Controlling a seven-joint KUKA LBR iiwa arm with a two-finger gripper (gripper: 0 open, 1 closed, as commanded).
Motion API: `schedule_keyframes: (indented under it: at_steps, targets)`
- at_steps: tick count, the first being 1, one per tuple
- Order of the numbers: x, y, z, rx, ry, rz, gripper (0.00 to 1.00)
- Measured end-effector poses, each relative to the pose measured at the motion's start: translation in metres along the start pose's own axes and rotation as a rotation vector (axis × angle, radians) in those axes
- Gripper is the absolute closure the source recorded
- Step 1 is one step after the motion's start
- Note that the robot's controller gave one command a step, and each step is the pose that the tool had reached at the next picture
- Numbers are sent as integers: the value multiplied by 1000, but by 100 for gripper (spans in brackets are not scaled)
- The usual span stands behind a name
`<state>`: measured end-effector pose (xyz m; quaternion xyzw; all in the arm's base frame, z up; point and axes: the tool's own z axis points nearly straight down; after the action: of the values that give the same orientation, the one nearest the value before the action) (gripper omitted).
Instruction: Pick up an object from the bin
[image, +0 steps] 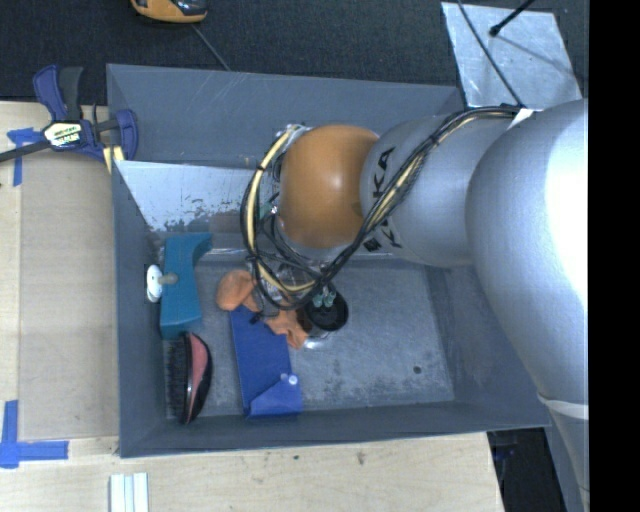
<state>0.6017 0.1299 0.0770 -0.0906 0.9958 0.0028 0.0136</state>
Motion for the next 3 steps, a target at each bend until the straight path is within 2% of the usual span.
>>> schedule_keyframes:
  at_steps: [2,3]
  targets:
    - [1,0,-1,0,1,0,100]
    - [-5,-43,-16,1,20,-155,100]
